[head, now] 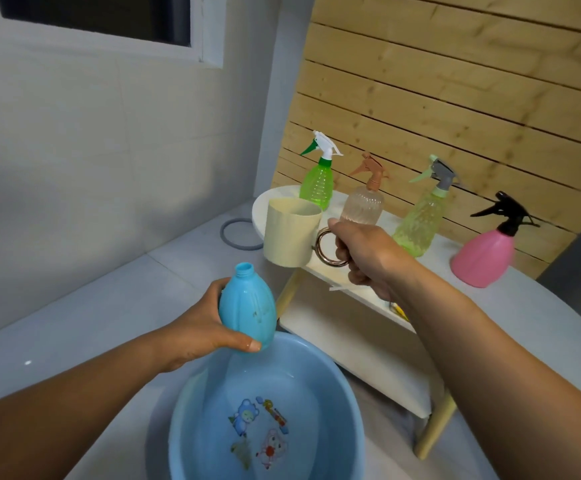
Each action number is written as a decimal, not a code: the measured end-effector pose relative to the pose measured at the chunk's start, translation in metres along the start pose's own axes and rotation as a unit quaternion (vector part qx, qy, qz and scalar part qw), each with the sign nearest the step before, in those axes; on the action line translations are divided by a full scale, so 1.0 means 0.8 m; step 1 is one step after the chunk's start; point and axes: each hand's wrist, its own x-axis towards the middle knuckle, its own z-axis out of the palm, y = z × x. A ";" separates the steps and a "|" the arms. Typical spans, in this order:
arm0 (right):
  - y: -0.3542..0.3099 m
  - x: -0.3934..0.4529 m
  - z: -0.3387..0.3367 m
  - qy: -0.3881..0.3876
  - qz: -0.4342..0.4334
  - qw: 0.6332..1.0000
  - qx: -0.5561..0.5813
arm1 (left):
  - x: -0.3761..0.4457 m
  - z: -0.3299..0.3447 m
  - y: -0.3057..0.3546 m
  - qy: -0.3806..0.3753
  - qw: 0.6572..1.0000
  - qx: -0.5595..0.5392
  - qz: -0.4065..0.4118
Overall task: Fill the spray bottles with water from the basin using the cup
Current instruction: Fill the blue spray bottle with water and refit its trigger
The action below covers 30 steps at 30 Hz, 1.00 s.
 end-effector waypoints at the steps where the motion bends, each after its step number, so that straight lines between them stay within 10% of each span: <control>1: 0.006 -0.003 0.007 0.000 -0.007 1.000 -0.023 | -0.004 0.002 -0.007 -0.001 1.000 -0.002 -0.002; 30: 0.347 0.015 0.101 -0.081 0.168 0.944 -0.274 | -0.025 0.020 -0.112 -0.025 0.993 0.088 -0.072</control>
